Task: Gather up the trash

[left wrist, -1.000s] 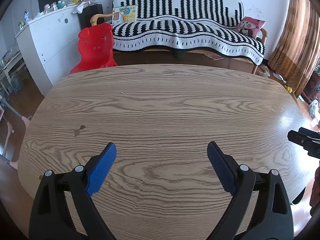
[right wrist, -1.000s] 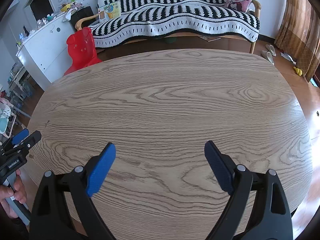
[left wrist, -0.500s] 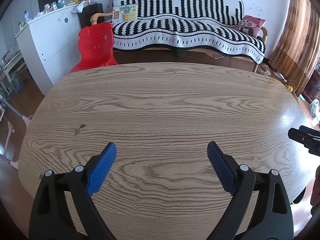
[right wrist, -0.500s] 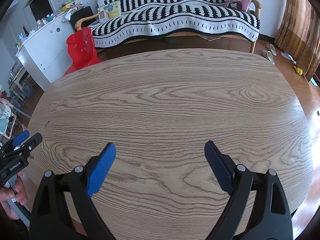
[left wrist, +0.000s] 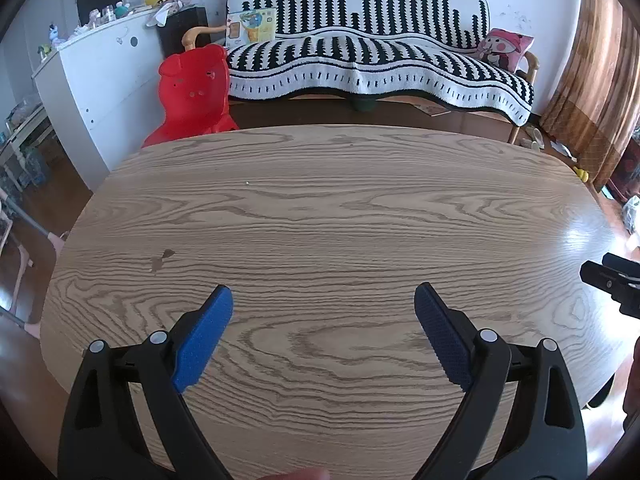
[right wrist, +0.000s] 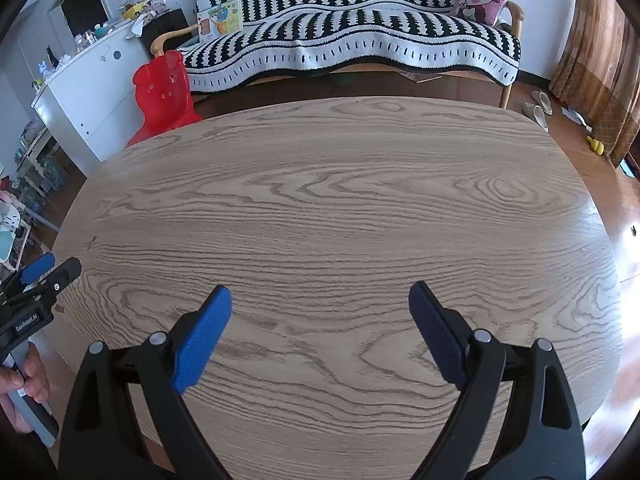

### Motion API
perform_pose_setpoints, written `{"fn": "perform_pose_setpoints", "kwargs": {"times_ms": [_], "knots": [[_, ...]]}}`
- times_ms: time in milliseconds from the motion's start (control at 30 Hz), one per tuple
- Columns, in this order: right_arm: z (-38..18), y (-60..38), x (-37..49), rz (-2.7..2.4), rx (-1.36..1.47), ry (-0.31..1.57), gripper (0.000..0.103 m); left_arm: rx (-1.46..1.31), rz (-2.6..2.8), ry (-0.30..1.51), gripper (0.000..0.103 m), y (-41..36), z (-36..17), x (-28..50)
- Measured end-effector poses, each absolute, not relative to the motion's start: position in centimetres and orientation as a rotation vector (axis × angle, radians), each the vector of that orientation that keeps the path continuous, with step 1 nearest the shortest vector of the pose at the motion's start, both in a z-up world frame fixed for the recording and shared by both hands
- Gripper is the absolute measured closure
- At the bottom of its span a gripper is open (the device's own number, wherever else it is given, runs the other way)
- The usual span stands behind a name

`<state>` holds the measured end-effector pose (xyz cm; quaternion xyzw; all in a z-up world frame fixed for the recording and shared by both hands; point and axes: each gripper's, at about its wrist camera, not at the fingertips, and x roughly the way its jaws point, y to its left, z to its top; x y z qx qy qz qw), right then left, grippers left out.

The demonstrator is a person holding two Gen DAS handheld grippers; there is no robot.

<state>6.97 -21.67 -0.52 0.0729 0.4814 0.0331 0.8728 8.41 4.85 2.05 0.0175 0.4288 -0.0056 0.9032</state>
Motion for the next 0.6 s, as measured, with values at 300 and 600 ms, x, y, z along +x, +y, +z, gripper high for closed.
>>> {"fn": "perform_pose_setpoints", "kwargs": {"times_ms": [300,600], "knots": [[-0.8,-22.5,6.8,0.060,0.156,1.007,0.016,0.052,-0.017,0.868,0.012,3.8,2.1,8.4],[-1.9,-24.4,6.6,0.020,0.146,0.992,0.007,0.030,-0.033,0.898,0.007,5.0,-0.5,10.4]]}}
